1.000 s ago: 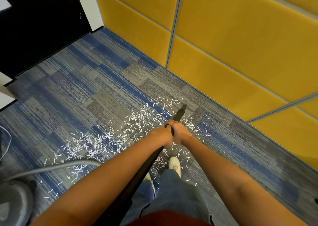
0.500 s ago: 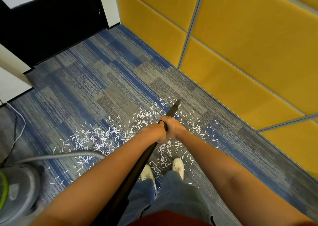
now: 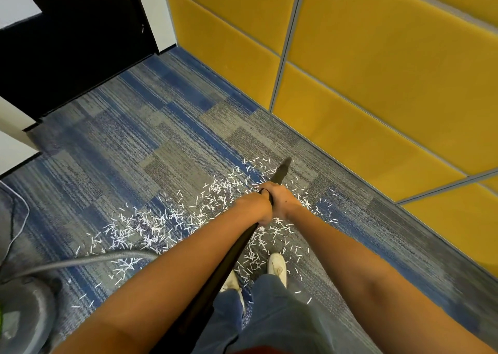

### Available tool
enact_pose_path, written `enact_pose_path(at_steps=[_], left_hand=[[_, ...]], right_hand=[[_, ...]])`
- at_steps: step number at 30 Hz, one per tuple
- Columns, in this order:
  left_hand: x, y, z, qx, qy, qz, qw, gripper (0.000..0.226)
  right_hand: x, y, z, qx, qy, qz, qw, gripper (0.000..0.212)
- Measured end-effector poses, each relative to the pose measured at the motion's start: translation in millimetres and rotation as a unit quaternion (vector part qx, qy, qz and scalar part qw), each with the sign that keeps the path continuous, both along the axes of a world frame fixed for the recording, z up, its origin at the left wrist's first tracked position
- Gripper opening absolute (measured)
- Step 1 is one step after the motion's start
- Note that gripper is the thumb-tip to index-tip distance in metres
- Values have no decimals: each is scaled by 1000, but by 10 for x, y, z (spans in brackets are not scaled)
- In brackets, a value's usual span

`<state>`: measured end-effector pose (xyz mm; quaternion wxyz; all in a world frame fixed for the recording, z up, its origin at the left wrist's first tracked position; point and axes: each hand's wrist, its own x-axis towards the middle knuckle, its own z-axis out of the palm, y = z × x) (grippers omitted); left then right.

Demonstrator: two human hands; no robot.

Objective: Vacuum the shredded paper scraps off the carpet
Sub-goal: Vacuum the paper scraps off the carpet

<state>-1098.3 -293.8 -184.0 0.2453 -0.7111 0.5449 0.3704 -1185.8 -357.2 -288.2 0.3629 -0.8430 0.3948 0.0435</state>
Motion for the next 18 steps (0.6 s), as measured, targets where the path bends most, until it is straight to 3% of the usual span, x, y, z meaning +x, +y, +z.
enact_pose_path(at_steps=[5, 12, 18], left_hand=[[-86, -138, -17, 10, -6, -31, 999, 83], [-344, -245, -53, 5, -13, -35, 999, 82], [-552, -235, -4, -4, 0, -99, 995, 79]], right_hand=[[-104, -94, -34, 7, 11, 3, 1000, 32], [-326, -121, -19, -6, -1, -21, 1000, 37], [-648, -65, -17, -15, 24, -56, 998, 33]])
